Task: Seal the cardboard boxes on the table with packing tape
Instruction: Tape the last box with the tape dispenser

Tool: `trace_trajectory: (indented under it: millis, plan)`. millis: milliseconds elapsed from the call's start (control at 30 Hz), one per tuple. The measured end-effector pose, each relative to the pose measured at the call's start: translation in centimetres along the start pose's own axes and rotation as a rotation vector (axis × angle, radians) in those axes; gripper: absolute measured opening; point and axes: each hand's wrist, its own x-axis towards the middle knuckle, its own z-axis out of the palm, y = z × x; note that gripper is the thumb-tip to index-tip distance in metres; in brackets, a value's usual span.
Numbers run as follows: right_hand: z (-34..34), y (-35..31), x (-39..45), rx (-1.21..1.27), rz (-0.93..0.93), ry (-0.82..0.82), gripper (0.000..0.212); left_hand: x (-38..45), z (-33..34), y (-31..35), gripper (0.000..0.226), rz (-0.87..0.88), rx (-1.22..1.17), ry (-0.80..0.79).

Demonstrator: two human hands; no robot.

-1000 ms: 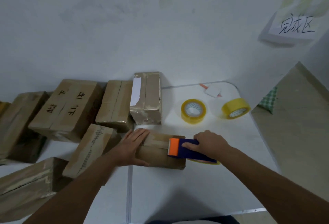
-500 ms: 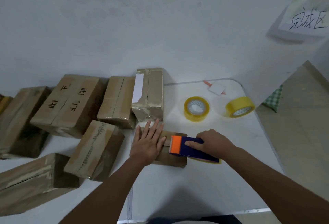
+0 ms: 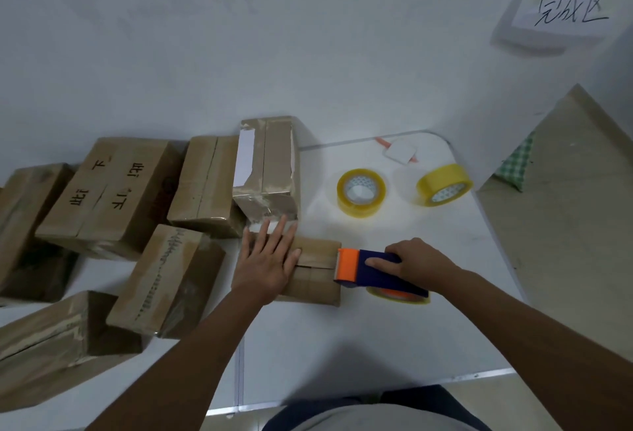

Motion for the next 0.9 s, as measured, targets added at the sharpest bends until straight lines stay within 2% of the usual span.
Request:
trace_trajectory:
  millis: [100,233,500,767,900]
  plan:
    - [0.0,0.0,0.0,0.013,0.002,-0.025,0.051,-0.6,-1.2,2.2,0.060,-0.010,0.020,0.016]
    - [1.4,-1.4,-0.1,0.018,-0.029,-0.056,0.051,-0.7,-0.4,3.9,0.066,-0.147,-0.176,-0.058]
    - [3.4,-1.2,-1.1,0.155,-0.016,-0.008,0.056,-0.4,0.6,3.1,0.070,-0.119,-0.146,-0.033]
    - [2.6,3.3,-3.1,0.073,0.073,-0.030,0.056,-0.4,0.8,3.2,0.062,-0.134,-0.135,-0.022]
    - [2.8,2.0,-2.3,-0.027,0.086,-0.027,0.063,-0.3,0.7,3.0,0.060,-0.126,-0.095,0.048]
